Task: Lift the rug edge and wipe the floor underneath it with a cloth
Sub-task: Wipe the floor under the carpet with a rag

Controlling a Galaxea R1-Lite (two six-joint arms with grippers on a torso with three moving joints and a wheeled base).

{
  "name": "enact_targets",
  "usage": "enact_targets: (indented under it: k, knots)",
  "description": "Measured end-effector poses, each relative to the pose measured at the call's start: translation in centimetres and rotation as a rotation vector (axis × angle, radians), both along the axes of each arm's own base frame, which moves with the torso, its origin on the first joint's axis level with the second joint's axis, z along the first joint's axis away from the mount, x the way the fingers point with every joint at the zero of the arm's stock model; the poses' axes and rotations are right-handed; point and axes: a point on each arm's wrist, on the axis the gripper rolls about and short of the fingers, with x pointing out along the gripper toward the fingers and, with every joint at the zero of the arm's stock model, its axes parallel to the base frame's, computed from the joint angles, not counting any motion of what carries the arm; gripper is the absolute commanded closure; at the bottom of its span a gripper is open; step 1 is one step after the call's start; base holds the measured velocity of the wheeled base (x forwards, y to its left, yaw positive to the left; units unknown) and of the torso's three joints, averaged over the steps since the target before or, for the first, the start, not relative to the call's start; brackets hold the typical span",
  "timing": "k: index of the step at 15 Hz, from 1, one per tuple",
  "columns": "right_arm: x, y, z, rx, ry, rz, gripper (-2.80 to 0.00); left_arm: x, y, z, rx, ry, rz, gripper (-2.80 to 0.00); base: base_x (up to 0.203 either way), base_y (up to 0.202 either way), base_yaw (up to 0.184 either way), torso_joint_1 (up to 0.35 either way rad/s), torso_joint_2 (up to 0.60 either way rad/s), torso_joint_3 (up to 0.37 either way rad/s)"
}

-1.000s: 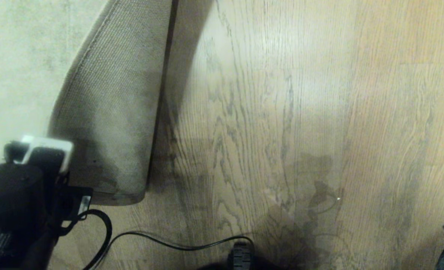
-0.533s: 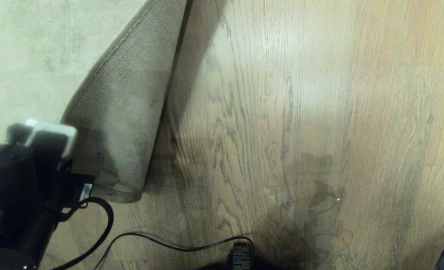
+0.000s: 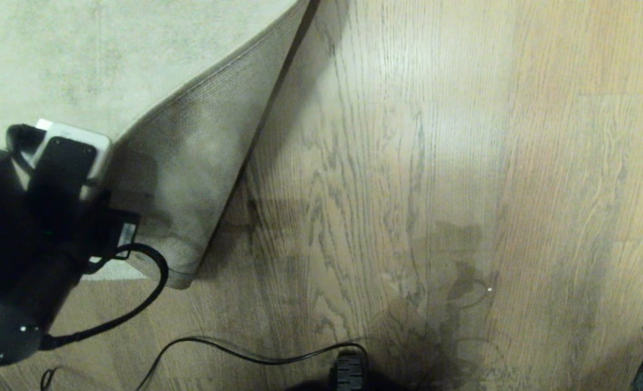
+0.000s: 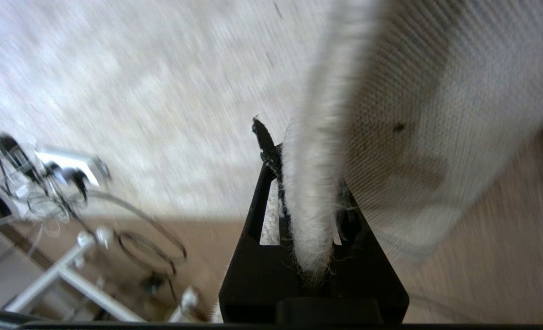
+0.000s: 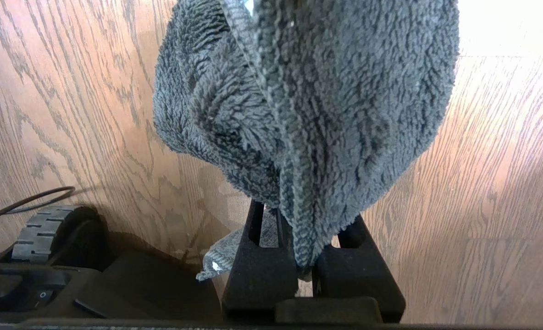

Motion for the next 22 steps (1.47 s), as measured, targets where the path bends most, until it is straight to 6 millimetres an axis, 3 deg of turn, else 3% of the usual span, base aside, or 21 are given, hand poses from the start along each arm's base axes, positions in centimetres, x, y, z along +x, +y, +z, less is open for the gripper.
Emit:
enact_targets:
  k: [3, 7, 12, 14, 18, 22]
  knots:
    - [0.0, 0.0, 0.0, 0.002, 0.000, 0.005, 0.00, 0.9, 0.8, 0.8, 0.062, -0.089, -0.022, 0.00, 0.000, 0.000, 0.000, 0.000, 0.00, 0.000]
    - [-0.1, 0.1, 0.3, -0.040, -0.005, 0.026, 0.00, 1.6, 1.0, 0.0, 0.075, -0.121, -0.013, 0.00, 0.000, 0.000, 0.000, 0.000, 0.00, 0.000]
    - [0.8, 0.4, 5.5, -0.052, 0.001, 0.178, 0.00, 2.3, 0.7, -0.5, 0.071, -0.127, -0.012, 0.00, 0.000, 0.000, 0.000, 0.000, 0.00, 0.000]
    - [2.9, 0.5, 8.3, -0.073, 0.024, 0.230, 0.00, 2.7, 0.6, -0.6, 0.064, -0.144, -0.010, 0.00, 0.000, 0.000, 0.000, 0.000, 0.00, 0.000]
    - [9.0, 1.4, 13.2, -0.153, 0.029, 0.416, 0.00, 3.5, 0.2, -1.1, 0.067, -0.132, -0.010, 0.00, 0.000, 0.000, 0.000, 0.000, 0.00, 0.000]
    - [13.8, 6.0, 15.2, -0.190, 0.065, 0.697, 0.00, 4.1, 0.0, -1.4, 0.063, -0.147, -0.005, 0.00, 0.000, 0.000, 0.000, 0.000, 0.00, 0.000]
